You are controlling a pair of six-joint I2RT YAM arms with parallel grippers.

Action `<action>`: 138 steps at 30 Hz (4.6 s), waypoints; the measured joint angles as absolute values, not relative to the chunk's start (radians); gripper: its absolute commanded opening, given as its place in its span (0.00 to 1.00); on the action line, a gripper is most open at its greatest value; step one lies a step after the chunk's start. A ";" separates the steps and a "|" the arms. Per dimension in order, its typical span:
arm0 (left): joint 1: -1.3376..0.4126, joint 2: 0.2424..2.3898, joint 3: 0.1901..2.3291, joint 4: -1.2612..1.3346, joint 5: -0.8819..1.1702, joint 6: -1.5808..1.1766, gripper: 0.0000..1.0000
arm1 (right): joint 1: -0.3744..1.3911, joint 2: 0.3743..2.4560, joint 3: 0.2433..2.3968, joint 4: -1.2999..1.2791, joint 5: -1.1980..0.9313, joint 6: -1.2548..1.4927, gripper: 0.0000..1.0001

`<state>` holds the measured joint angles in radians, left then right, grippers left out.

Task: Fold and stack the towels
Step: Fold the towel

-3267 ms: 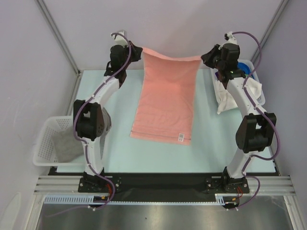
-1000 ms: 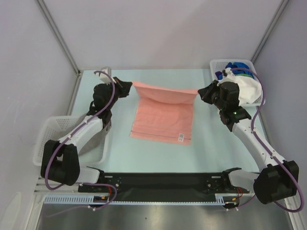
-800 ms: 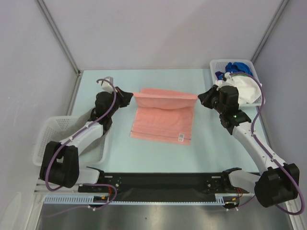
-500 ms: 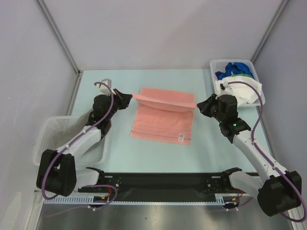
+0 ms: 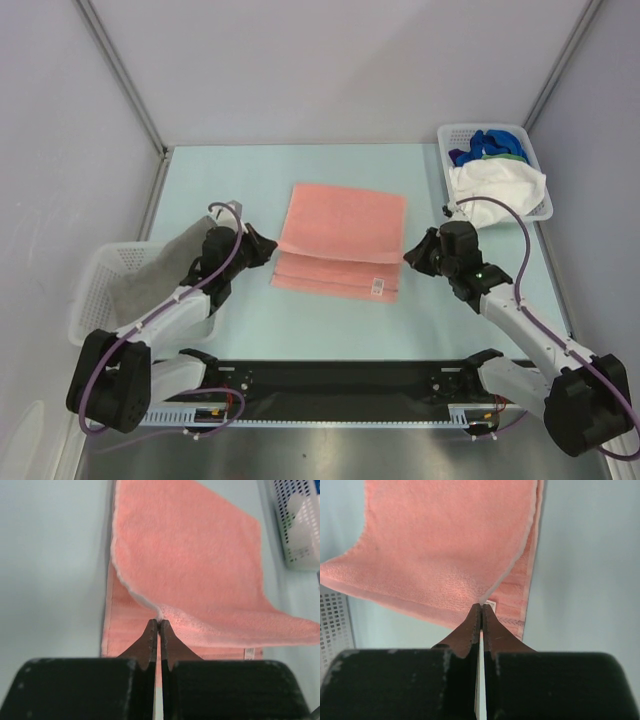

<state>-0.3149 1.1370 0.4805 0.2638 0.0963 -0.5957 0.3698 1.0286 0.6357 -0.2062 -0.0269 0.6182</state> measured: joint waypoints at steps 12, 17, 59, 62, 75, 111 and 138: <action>-0.325 1.071 0.427 0.177 0.092 -0.593 0.04 | 0.400 0.974 0.588 -0.266 -0.043 0.629 0.00; -0.325 1.074 0.385 0.161 0.084 -0.593 0.06 | 0.454 0.984 0.525 -0.268 -0.046 0.652 0.00; -0.293 2.075 1.492 -0.013 0.041 -0.377 0.45 | 0.192 2.009 1.439 -0.309 0.062 0.609 0.48; -0.277 2.168 1.574 -0.079 0.067 -0.356 0.45 | 0.184 2.057 1.474 -0.320 0.052 0.608 0.47; -0.267 2.289 1.757 -0.191 0.125 -0.332 0.44 | 0.163 2.136 1.554 -0.327 0.021 0.594 0.42; -0.267 2.410 1.927 -0.302 0.127 -0.313 0.40 | 0.173 2.278 1.809 -0.461 0.047 0.483 0.41; -0.267 2.429 1.968 -0.339 0.127 -0.318 0.42 | 0.160 2.063 1.518 -0.306 0.061 0.472 0.54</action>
<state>-0.2668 2.4287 1.9682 -0.3389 0.1268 -0.3180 0.1604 2.0628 1.5181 -0.3061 0.0608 0.4717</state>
